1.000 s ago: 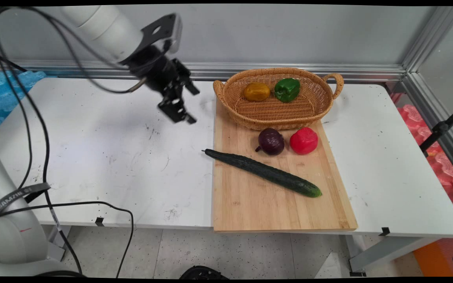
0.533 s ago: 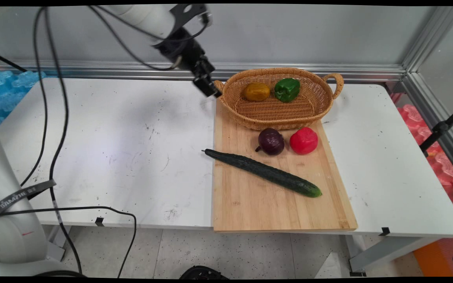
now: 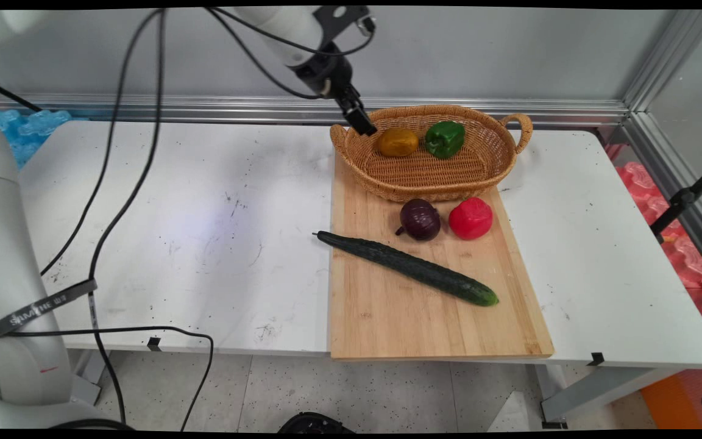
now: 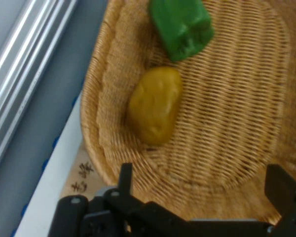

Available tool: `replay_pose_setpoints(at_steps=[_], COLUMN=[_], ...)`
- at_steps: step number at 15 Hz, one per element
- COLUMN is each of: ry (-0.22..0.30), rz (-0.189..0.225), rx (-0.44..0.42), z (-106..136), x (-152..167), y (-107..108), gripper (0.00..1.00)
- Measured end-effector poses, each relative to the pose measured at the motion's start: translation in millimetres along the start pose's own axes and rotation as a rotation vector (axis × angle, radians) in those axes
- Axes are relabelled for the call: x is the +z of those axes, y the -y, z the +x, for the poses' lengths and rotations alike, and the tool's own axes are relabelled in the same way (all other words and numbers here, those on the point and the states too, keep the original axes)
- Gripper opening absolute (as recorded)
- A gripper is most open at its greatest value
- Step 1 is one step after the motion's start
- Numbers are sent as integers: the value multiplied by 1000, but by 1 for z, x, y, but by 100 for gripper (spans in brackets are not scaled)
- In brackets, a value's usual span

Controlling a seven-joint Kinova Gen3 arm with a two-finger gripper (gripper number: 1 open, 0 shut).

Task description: Pick up the potato from the vegetable basket

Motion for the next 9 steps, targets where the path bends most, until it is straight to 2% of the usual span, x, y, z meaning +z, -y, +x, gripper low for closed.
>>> replay_pose_setpoints(at_steps=[9], ry=[50], rz=[17], rx=[31], z=[32], x=[85], y=[13], gripper=[100])
